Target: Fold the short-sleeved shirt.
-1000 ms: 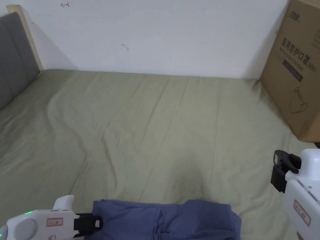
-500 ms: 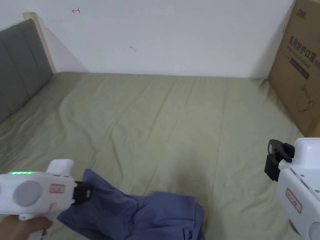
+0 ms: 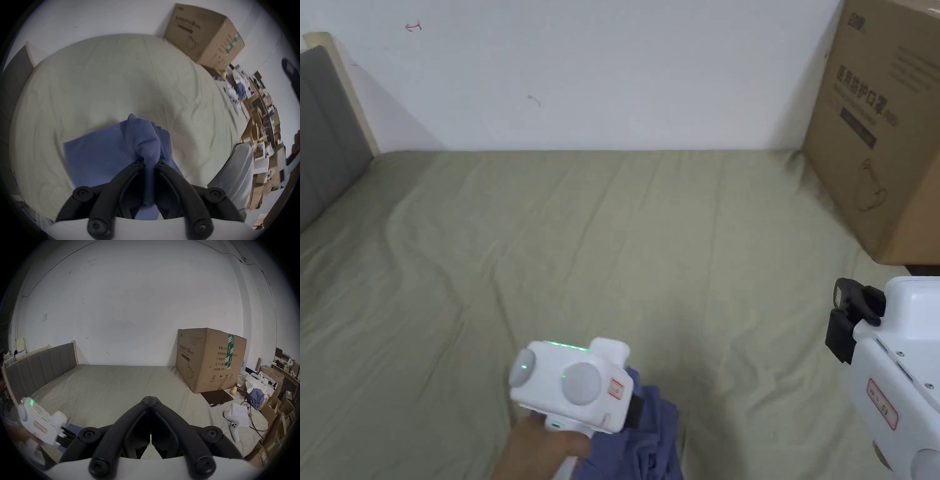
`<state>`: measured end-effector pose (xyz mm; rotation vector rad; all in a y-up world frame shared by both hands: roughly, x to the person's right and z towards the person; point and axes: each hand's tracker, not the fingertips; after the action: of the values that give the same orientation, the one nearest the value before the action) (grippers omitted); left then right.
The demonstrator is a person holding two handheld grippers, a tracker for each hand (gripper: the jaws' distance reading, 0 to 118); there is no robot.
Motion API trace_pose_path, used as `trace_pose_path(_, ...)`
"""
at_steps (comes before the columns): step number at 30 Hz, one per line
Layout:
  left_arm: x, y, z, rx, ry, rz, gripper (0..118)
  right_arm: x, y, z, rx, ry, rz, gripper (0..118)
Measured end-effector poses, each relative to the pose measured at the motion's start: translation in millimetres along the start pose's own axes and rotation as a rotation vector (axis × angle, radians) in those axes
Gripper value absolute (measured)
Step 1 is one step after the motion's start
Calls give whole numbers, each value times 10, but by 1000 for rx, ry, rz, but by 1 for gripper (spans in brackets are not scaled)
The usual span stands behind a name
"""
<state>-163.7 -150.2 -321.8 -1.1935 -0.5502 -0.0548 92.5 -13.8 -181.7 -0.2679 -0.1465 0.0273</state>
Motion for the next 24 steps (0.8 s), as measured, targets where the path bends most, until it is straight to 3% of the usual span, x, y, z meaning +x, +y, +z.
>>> trace_pose_path(4,135,-44,-496,-71,61,25,11,86,-47,40,-10,-20,-2,0)
trace_pose_path(8,225,-131,-554,-48,74,36,23,141,-83,59,-19,-32,-10,0)
trace_pose_path(12,272,-85,-344,-30,-66,79,88,147,-81,61,-20,-37,-18,0)
trace_pose_path(17,200,-39,339,215,-221,122,88,92,-30,55,-10,-28,-15,0)
trace_pose_path(24,-54,-155,923,507,-63,51,84,-4,30,36,9,-5,-20,0)
